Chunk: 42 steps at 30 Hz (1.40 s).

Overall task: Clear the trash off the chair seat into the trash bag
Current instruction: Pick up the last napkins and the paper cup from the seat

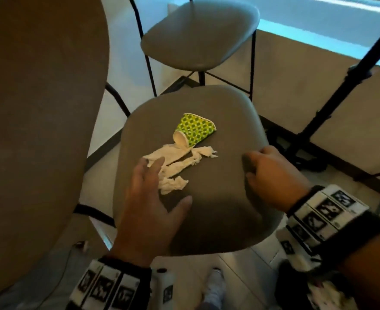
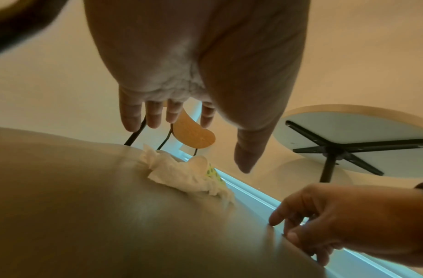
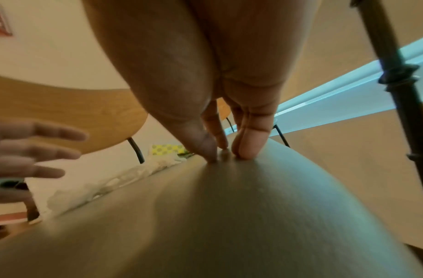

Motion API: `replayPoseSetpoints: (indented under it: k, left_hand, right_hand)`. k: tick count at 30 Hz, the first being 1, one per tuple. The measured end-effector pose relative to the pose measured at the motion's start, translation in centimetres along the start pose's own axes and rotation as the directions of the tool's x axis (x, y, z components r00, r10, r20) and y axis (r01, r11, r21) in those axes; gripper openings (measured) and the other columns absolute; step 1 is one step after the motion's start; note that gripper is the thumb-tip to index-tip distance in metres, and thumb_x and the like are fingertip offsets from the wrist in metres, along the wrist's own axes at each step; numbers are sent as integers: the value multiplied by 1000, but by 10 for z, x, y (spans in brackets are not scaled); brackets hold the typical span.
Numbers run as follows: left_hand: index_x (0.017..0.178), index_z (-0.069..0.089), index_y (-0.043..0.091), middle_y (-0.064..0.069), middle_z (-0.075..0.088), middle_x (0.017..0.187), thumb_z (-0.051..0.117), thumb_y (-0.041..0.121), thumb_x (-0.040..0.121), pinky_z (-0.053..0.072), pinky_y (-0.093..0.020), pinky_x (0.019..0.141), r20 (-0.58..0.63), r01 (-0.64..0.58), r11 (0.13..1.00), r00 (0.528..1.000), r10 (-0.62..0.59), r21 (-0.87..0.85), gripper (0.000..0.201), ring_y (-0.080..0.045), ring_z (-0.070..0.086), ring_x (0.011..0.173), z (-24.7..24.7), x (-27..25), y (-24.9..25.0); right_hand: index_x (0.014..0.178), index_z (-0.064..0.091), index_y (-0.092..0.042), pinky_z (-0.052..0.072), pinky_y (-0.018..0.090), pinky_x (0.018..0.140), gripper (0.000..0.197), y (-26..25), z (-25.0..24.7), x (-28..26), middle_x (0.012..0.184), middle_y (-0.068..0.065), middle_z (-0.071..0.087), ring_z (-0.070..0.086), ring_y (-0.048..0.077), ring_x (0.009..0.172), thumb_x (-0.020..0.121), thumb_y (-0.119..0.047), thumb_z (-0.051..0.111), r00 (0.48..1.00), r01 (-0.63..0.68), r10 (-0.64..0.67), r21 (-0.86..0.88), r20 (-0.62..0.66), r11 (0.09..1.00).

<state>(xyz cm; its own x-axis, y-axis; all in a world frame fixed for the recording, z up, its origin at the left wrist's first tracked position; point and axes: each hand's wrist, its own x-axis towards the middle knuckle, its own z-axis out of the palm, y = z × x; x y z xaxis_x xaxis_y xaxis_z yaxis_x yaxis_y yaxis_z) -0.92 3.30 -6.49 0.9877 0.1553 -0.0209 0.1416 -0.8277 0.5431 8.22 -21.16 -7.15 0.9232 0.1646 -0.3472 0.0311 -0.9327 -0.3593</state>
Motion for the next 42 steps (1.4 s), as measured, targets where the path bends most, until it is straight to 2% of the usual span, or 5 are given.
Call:
replayPoseSetpoints:
  k: [7, 12, 18, 28, 42]
  left_hand:
    - [153, -2, 58, -2, -10, 170, 63, 78, 77, 23, -58, 121, 210, 134, 977, 963, -167, 166, 102, -38, 2, 156, 25, 64, 5]
    - [147, 37, 43, -8, 34, 152, 57, 54, 95, 41, -44, 106, 246, 84, 951, 956, -161, 298, 57, -30, 36, 135, 27, 73, 9]
    - [120, 51, 30, -1, 50, 117, 61, 16, 96, 52, -40, 91, 276, 149, 961, 937, -213, 234, 29, -20, 54, 104, 21, 67, 12]
    - [109, 46, 31, 3, 59, 90, 48, 34, 106, 48, -30, 68, 315, 148, 988, 937, -154, 45, 5, -12, 60, 80, -20, 42, 28]
    - [132, 46, 44, 17, 63, 118, 85, 60, 66, 54, -38, 90, 423, 58, 974, 894, -147, 217, 79, -13, 61, 107, -20, 23, 15]
  right_hand:
    - [104, 65, -21, 41, 23, 83, 11, -19, -19, 31, 92, -11, 60, 62, 11, 95, 96, -17, 59, 994, 46, -48, 23, 94, 999]
    - [115, 62, -24, 49, 23, 79, 26, -46, -37, 57, 89, -8, 63, 61, 4, 81, 91, -18, 69, 987, 162, -155, 243, -46, 957]
    - [153, 33, -42, 51, 30, 87, 85, -86, -27, 88, 143, 2, 53, 59, 20, 118, 84, -19, 77, 960, 263, -266, 49, 88, 964]
    - [118, 66, -26, 47, 27, 86, 22, -56, -38, 92, 109, -3, 63, 60, 15, 103, 97, -26, 61, 937, 318, -297, 98, -182, 943]
    - [118, 65, -22, 60, 34, 83, 30, 0, -37, 32, 102, -1, 68, 69, 11, 86, 91, -36, 65, 975, 54, -105, 249, 196, 967]
